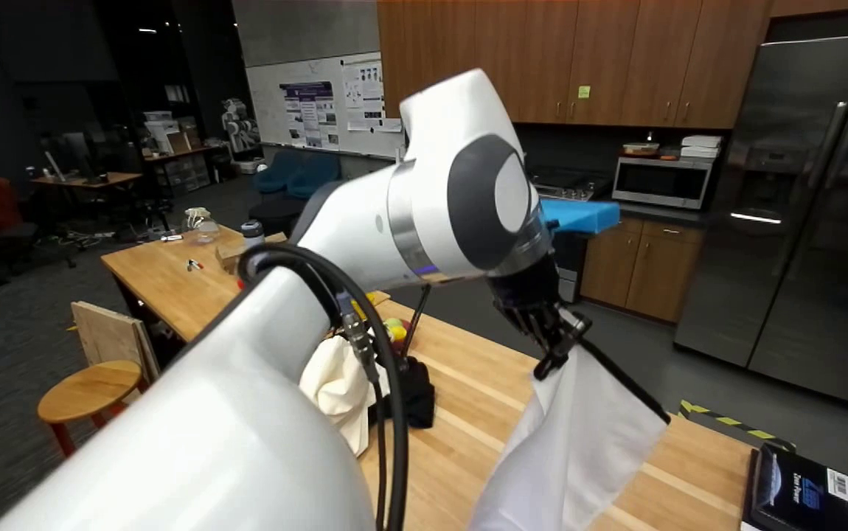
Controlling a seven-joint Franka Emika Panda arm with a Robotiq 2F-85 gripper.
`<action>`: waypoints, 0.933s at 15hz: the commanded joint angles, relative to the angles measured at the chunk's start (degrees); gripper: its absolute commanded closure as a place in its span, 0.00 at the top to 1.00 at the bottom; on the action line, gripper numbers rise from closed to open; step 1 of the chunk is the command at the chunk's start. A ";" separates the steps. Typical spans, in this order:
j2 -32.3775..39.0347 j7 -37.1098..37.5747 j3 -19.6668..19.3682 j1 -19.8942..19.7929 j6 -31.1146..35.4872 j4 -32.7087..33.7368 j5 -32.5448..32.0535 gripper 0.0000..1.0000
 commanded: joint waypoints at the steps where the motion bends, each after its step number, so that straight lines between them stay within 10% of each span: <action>1: 8.91 0.97 6.31 1.16 4.91 9.06 5.41 0.01; 12: 40.24 -2.30 19.35 -7.20 17.72 40.75 14.86 0.01; 14: 43.92 -0.16 17.98 -1.95 14.53 47.74 10.31 0.01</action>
